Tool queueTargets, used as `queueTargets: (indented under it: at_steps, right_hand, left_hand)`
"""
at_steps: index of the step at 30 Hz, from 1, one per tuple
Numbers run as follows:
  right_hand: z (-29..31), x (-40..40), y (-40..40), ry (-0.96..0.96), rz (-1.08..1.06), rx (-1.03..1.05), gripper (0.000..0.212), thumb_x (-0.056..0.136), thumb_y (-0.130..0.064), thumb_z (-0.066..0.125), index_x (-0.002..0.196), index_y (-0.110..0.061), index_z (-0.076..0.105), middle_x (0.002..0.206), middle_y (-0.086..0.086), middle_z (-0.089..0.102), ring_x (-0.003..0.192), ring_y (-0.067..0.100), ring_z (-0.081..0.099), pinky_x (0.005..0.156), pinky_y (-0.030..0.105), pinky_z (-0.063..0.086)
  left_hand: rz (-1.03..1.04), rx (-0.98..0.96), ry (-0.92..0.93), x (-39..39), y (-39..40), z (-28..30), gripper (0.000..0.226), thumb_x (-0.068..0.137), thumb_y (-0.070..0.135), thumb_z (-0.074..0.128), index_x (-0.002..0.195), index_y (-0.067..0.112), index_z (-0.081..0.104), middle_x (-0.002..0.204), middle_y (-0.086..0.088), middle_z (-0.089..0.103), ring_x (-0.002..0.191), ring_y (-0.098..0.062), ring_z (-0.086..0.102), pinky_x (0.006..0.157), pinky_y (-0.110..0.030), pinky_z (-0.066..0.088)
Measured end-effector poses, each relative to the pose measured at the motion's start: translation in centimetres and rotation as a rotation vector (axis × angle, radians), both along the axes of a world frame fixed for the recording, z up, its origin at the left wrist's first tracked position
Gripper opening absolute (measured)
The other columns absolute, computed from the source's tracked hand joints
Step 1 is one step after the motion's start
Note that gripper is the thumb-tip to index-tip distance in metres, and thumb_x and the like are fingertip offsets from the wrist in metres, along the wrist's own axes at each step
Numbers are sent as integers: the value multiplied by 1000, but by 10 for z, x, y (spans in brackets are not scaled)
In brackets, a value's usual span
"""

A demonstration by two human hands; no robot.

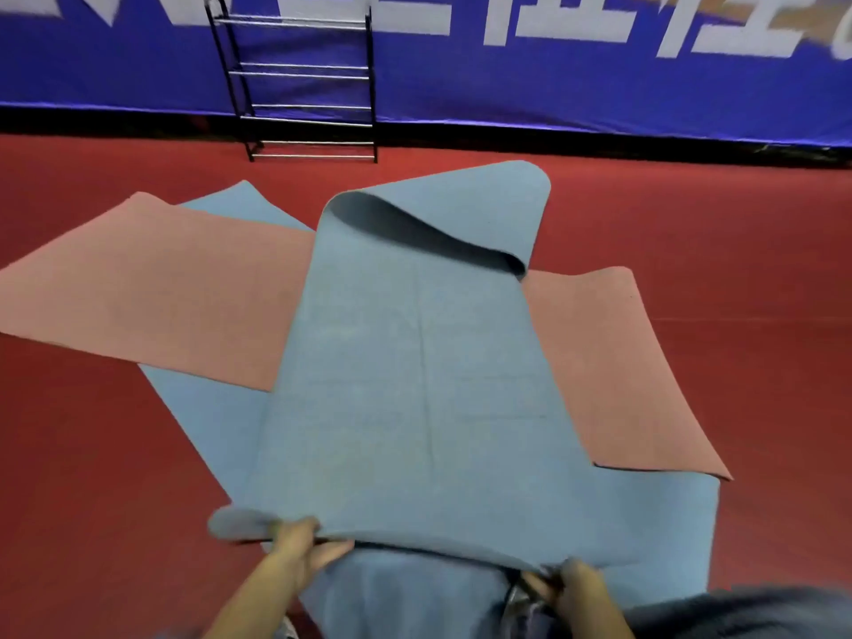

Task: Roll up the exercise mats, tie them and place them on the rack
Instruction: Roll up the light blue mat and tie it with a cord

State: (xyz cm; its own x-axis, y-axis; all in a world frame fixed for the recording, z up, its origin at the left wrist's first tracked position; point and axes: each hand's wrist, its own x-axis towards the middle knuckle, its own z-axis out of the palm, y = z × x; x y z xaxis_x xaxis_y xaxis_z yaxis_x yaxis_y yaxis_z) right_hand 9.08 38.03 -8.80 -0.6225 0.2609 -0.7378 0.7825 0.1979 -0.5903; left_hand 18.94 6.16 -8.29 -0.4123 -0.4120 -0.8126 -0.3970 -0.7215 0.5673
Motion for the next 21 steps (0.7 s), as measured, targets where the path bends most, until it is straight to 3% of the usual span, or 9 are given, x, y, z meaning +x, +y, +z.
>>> queueTargets:
  at_steps: [2, 3, 5, 7, 9, 12, 16, 19, 21]
  right_hand:
    - [2, 6, -1, 3, -115, -150, 12, 88, 5, 55, 100, 8, 55, 91, 17, 56, 74, 32, 55, 58, 38, 59]
    - [6, 4, -4, 27, -271, -238, 22, 88, 16, 46, 107, 8, 52, 94, 21, 55, 68, 33, 54, 40, 37, 54]
    - [1, -6, -4, 52, -428, -316, 36, 84, 25, 37, 111, 3, 47, 100, 24, 53, 63, 37, 53, 25, 37, 43]
    - [-1, -7, -5, 61, -452, -297, 40, 83, 27, 37, 112, 0, 46, 104, 22, 52, 64, 39, 53, 25, 39, 43]
    - [-9, -3, -6, 23, -465, -270, 33, 83, 23, 42, 111, 6, 48, 103, 19, 54, 72, 40, 56, 33, 41, 50]
    - [-4, 1, -10, 20, -432, -306, 27, 89, 17, 44, 114, 10, 46, 105, 18, 52, 78, 38, 57, 43, 41, 55]
    - [12, 5, -28, 42, -453, -473, 46, 88, 25, 37, 130, 6, 39, 116, 16, 44, 89, 30, 53, 31, 36, 49]
    - [10, 9, -35, 20, -402, -444, 41, 89, 22, 40, 129, 9, 40, 112, 18, 49, 74, 29, 53, 29, 36, 47]
    - [12, 12, -40, 27, -368, -429, 34, 90, 20, 42, 121, 7, 44, 111, 21, 51, 67, 29, 52, 28, 35, 46]
  left_hand:
    - [86, 97, -26, 17, 9, -9, 24, 94, -13, 29, 112, -14, 44, 109, -25, 59, 79, -44, 60, 27, -40, 45]
    - [93, 133, -27, 22, 10, -12, 23, 93, -15, 27, 105, -14, 46, 107, -27, 61, 77, -43, 61, 29, -41, 46]
    - [102, 153, -31, 22, 9, -13, 27, 92, -17, 24, 105, -10, 47, 127, -29, 54, 99, -47, 57, 36, -44, 49]
    - [79, 85, -21, 10, 7, -4, 39, 93, -17, 24, 125, -3, 41, 138, -27, 46, 115, -48, 50, 35, -43, 50]
    - [18, -48, 79, -14, 4, 23, 55, 92, -18, 30, 140, 9, 34, 136, -19, 49, 109, -43, 54, 40, -43, 54]
    - [-124, -271, 295, -53, 7, 92, 57, 92, -14, 40, 139, 18, 37, 125, -9, 56, 96, -32, 60, 48, -41, 57]
    - [-102, -457, 471, -52, 9, 131, 39, 94, -5, 49, 127, 16, 45, 110, -2, 63, 87, -19, 63, 50, -34, 58]
    - [142, -411, 280, 2, 6, 81, 43, 94, -11, 44, 130, 13, 43, 122, -10, 58, 103, -34, 59, 50, -35, 57]
    - [245, -292, 71, 35, -1, 39, 52, 93, -16, 38, 139, 7, 36, 139, -15, 47, 119, -44, 50, 69, -45, 55]
